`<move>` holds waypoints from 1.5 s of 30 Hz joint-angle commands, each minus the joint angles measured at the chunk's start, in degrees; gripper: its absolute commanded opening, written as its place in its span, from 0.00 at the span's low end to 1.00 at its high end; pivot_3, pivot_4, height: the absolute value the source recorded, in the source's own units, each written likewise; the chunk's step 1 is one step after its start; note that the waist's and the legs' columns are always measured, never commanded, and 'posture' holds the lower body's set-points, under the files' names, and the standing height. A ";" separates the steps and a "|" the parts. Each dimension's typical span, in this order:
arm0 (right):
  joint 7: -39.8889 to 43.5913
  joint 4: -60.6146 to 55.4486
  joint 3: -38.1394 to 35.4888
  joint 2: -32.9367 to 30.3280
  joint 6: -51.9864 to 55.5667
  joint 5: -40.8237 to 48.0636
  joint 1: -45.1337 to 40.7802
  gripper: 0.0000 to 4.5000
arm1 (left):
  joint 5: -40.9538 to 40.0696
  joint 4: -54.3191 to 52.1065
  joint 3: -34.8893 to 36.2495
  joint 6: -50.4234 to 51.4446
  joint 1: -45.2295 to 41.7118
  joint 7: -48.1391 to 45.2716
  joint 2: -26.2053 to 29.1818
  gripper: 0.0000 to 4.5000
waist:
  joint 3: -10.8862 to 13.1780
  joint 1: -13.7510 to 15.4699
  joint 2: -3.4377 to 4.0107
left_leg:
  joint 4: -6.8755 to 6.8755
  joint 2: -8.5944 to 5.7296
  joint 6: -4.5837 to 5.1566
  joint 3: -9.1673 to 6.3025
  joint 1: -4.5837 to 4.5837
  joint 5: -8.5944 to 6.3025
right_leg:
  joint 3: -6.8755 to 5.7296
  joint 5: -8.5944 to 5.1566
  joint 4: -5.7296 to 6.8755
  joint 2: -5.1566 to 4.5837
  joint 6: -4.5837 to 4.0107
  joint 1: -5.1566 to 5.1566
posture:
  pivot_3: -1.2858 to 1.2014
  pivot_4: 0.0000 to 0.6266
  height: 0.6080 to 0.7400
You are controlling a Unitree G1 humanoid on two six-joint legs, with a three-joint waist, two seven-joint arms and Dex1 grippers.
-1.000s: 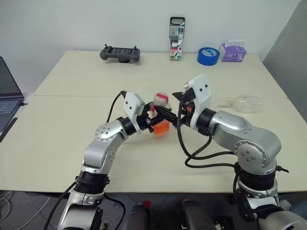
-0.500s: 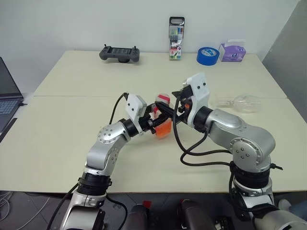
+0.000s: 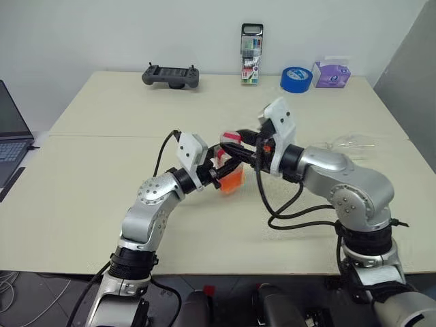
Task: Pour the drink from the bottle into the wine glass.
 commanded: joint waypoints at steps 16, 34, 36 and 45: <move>24.94 7.00 1.24 -7.06 -2.94 7.07 -3.01 0.42 | 0.07 -8.46 -0.25 0.69 1.95 3.75 -0.68 0.43 | 0.26 -0.23 0.21 | 0.05 0.11 0.01 -0.05 0.18 0.00 | 0.11 -0.05 0.10 0.18 0.09 0.13 | 0.52 0.24 1.00; -12.65 -13.79 -6.11 1.75 11.65 0.98 2.51 0.96 | -1.63 5.52 -0.19 -3.05 -7.06 -4.16 -1.78 0.43 | 0.28 0.13 0.23 | 0.11 -0.09 -0.02 -0.18 -0.38 0.02 | -0.02 -0.01 0.08 -0.39 0.03 -0.21 | 0.52 0.24 1.00; -16.87 -15.57 -6.52 3.78 13.63 -0.05 3.20 0.96 | -1.62 6.52 -0.37 -3.50 -7.60 -4.63 -2.00 0.43 | 0.28 0.13 0.23 | 0.11 -0.09 -0.04 -0.17 -0.42 0.03 | -0.01 -0.01 0.24 -0.38 0.03 -0.34 | 0.52 0.24 1.00; -31.72 -22.72 -7.12 15.97 21.31 -4.74 4.20 0.96 | -1.16 7.70 -0.49 -4.65 -7.57 -5.26 -2.49 0.43 | 0.27 0.12 0.24 | 0.11 -0.09 -0.18 -0.18 -0.59 0.12 | 0.01 -0.01 0.37 -0.37 0.02 -0.55 | 0.52 0.24 1.00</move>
